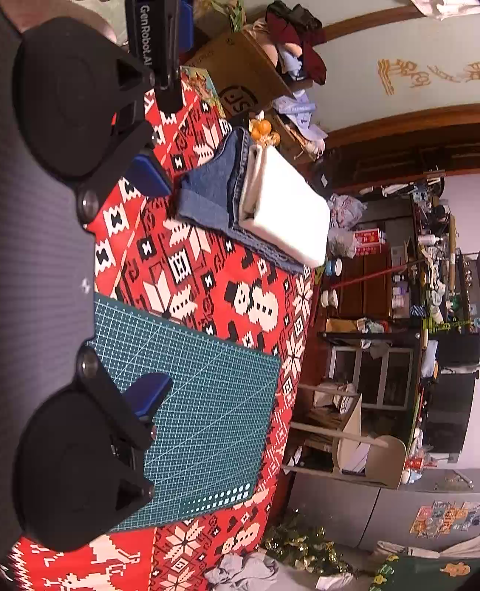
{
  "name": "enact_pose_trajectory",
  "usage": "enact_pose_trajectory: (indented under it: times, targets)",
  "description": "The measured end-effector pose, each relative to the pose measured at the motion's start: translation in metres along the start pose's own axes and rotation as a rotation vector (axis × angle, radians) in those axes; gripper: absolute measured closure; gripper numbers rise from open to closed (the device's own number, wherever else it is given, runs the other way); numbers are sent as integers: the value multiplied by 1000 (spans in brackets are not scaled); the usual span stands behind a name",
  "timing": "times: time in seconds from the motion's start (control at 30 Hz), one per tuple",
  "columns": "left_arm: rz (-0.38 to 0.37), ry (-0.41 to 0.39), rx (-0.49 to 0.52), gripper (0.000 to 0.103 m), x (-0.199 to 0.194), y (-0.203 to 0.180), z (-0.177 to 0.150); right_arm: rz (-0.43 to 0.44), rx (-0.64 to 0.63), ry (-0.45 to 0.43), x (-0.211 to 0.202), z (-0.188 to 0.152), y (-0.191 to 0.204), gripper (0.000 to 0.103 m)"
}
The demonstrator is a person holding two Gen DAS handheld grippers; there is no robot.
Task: Fold clothes
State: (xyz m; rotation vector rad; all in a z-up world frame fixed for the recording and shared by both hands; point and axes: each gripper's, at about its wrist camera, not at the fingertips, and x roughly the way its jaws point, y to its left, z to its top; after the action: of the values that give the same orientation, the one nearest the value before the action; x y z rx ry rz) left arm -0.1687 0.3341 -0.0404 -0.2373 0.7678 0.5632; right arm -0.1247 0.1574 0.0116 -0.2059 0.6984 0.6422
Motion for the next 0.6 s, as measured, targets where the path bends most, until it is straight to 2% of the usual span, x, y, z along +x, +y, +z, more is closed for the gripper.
enact_pose_trajectory:
  times: [0.17, 0.23, 0.6]
  targets:
    - [-8, 2, 12, 22, 5, -1, -9, -15, 23, 11, 7, -5, -1, 1]
    - [-15, -5, 19, 18, 5, -1, -12, -23, 25, 18, 9, -6, -1, 1]
    - [-34, 7, 10, 18, 11, 2, -15, -40, 56, 30, 15, -15, -3, 1]
